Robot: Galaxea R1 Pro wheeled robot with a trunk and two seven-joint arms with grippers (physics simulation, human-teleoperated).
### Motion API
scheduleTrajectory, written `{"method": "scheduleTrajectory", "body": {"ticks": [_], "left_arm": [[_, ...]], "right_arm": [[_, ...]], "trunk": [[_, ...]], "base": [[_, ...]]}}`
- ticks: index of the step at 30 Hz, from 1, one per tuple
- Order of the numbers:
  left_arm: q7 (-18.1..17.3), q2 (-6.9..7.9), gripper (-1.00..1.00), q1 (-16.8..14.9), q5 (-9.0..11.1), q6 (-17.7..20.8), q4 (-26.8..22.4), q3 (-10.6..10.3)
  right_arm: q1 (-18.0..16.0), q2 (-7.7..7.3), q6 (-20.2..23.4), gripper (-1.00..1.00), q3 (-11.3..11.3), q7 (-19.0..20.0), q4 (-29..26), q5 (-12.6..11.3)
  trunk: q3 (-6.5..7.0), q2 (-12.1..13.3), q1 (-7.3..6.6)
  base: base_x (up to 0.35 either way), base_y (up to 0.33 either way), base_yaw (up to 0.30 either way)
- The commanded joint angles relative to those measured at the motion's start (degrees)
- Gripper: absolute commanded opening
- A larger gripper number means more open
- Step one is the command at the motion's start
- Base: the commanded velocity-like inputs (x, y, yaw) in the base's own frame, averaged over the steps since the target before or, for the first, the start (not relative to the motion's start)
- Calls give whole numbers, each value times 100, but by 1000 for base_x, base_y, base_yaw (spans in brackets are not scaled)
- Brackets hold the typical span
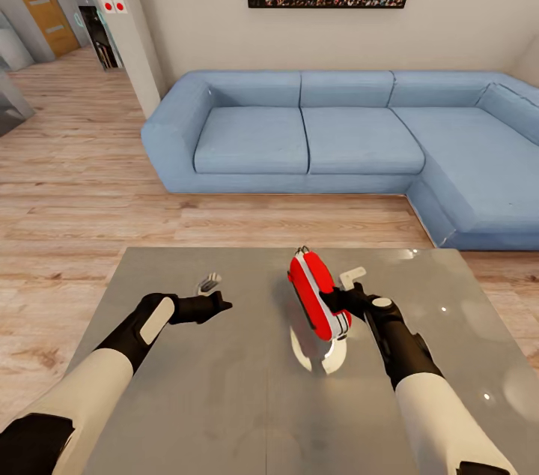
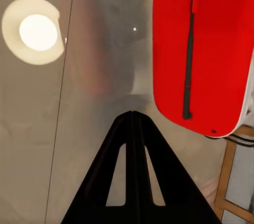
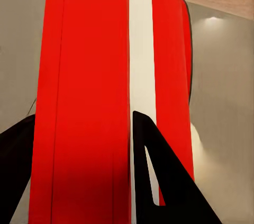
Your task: Turn on the radio receiver that's on the table in the living room.
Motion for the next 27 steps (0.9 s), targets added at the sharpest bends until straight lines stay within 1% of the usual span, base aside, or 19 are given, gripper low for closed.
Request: {"method": "scheduleTrajectory", "body": {"ticks": [1,14,20,27], "left_arm": [[0,-1,-100,0,0,0,0,-1],[7,-17,-100,0,0,0,2,-2],[8,-19,-100,0,0,0,5,-3],[8,-19,-100,0,-8,0,7,-4]], "right_arm": [[-1,1,-8,-100,2,-5,8,-24],[-1,-1,-23,-100,-2,-16,75,-28],[-1,-6,-82,-100,-6,-30,472,-15],[-1,-7,-218,-100,-7,-154,571,-25]], "trunk": [[0,0,0],[0,0,0],[0,0,0],[0,0,0]], "base": [[0,0,0],[0,0,0],[0,0,0],[0,0,0]]}}
